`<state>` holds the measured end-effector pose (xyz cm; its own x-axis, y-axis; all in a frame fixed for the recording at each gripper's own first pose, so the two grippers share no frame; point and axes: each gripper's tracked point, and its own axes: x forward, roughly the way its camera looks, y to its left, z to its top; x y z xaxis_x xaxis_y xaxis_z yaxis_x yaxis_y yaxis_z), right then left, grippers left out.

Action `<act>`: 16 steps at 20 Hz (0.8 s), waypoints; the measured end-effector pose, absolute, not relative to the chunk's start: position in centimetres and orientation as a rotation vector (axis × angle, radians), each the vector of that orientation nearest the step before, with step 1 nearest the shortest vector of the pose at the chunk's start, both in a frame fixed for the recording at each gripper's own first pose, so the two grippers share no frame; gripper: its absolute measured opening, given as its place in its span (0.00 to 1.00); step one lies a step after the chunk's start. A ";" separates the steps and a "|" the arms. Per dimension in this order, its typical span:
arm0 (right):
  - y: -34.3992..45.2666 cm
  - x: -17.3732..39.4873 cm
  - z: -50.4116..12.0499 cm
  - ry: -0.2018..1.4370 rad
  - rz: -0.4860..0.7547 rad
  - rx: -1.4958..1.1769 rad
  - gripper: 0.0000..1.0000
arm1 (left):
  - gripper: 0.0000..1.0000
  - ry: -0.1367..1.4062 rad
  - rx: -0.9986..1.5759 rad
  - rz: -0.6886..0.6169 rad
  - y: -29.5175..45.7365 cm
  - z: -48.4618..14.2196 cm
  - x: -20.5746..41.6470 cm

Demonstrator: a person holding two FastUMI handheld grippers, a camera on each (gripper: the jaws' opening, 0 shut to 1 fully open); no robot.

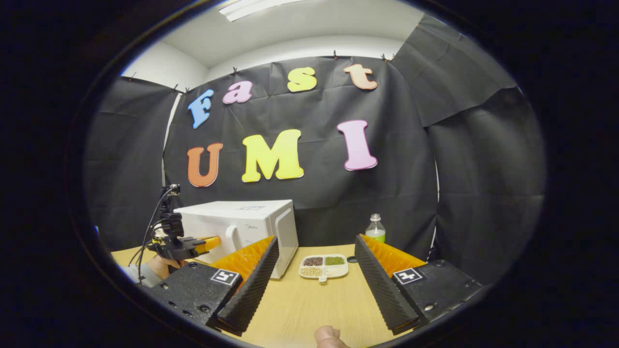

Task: Open the microwave oven with the left hand, put the food in, and close the microwave oven.

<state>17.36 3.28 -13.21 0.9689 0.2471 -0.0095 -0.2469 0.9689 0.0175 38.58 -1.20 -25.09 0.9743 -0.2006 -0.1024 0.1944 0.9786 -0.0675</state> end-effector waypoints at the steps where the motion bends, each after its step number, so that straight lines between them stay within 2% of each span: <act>1: 3.2 17.3 -13.2 0.013 0.249 0.017 1.00 | 0.00 0.145 -0.067 -0.206 -1.2 -25.7 38.2; 3: 3.1 17.0 -13.1 0.014 0.243 0.015 1.00 | 0.00 0.144 -0.076 -0.204 -1.2 -25.5 38.0; 4: 2.9 16.8 -13.1 0.018 0.237 0.015 0.91 | 0.00 0.149 -0.069 -0.198 -1.2 -25.3 38.1; 5: 2.9 16.6 -13.1 0.022 0.231 0.014 0.91 | 0.00 0.150 -0.068 -0.194 -1.2 -25.2 38.1; 6: 2.8 16.4 -13.1 0.028 0.224 0.013 1.00 | 0.00 0.166 -0.077 -0.203 -1.4 -25.5 38.0; 7: 2.8 16.0 -13.1 0.034 0.215 0.013 1.00 | 0.00 0.183 -0.091 -0.218 -1.8 -25.8 37.8; 8: 2.7 15.7 -13.1 0.039 0.206 0.007 0.91 | 0.00 0.188 -0.090 -0.212 -1.7 -25.9 37.6; 12: 2.9 14.0 -12.7 0.062 0.183 0.003 0.92 | 0.00 0.211 -0.131 -0.219 -1.8 -24.2 35.1; 13: 3.1 13.3 -12.3 0.058 0.181 0.002 0.91 | 0.08 0.207 -0.145 -0.220 -1.8 -23.3 33.8; 14: 3.2 12.7 -11.7 0.051 0.178 -0.003 1.00 | 0.11 0.190 -0.146 -0.213 -1.5 -22.1 32.5; 15: 3.2 12.1 -11.3 0.040 0.173 -0.009 1.00 | 0.21 0.174 -0.142 -0.204 -1.2 -20.8 31.5; 16: 3.3 11.5 -10.6 0.028 0.168 -0.018 0.91 | 0.33 0.165 -0.131 -0.188 -0.7 -19.6 30.1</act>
